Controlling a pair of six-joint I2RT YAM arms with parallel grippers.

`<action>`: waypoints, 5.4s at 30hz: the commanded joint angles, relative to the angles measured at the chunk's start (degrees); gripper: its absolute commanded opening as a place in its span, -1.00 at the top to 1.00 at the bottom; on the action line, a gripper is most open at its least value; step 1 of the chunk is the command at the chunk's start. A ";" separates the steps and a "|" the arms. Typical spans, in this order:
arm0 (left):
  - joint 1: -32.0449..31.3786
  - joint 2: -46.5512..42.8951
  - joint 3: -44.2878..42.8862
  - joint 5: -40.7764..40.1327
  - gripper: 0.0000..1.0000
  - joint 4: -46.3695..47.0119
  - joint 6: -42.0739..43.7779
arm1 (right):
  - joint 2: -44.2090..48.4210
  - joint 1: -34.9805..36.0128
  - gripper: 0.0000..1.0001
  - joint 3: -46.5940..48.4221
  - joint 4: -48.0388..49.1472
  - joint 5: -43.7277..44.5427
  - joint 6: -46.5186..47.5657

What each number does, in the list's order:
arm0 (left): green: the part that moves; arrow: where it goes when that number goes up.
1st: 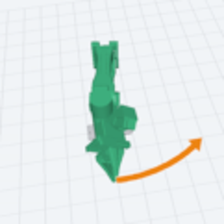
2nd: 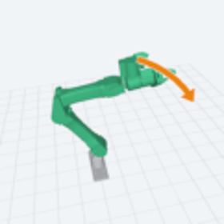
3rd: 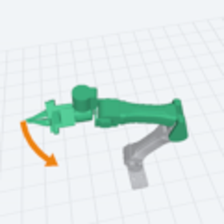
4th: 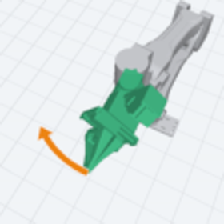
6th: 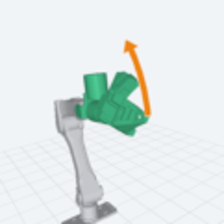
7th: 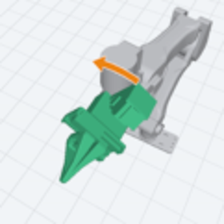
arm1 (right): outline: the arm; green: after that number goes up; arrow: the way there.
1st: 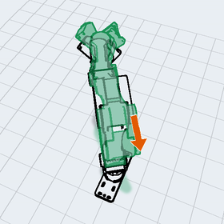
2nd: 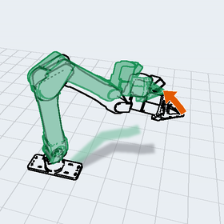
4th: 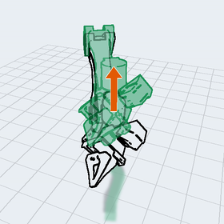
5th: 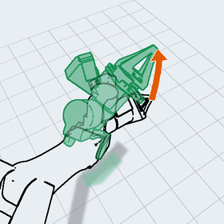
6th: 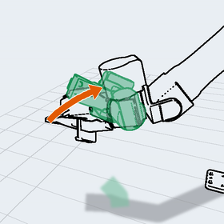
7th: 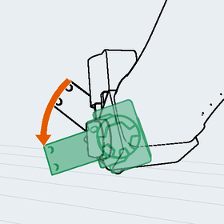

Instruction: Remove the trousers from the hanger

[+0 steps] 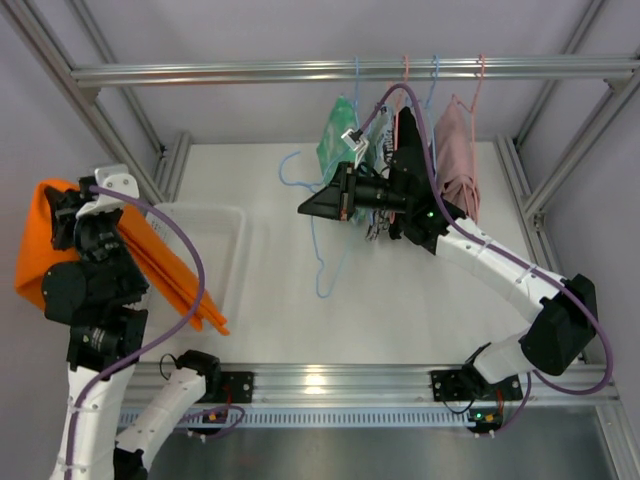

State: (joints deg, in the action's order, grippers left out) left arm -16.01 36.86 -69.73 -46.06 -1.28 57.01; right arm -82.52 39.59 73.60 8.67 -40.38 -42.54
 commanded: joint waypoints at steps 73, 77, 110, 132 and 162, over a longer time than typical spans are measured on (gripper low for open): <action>23.39 7.53 -5.16 108.72 -0.65 -37.67 -68.59 | -12.75 10.41 1.00 21.23 7.50 8.57 -13.62; 23.31 7.52 -1.56 108.21 -0.54 -33.80 -72.74 | -13.19 10.85 1.00 22.37 7.42 8.56 -14.14; 22.61 8.22 6.63 105.48 -0.34 -9.01 -90.06 | -10.99 12.79 1.00 26.42 7.77 7.95 -16.78; 4.32 13.85 -1.62 84.05 1.00 -25.76 -77.15 | -7.40 7.78 -0.89 21.33 6.11 7.25 -14.06; 4.32 15.43 -6.54 55.58 1.00 -30.62 -75.38 | 8.16 -5.14 -0.99 22.99 -6.37 10.32 8.08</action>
State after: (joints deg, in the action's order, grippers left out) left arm -11.90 51.53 -71.57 19.14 -33.58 -17.28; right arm -78.61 35.18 96.07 4.58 -32.16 -41.06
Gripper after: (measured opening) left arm 0.032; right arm 0.993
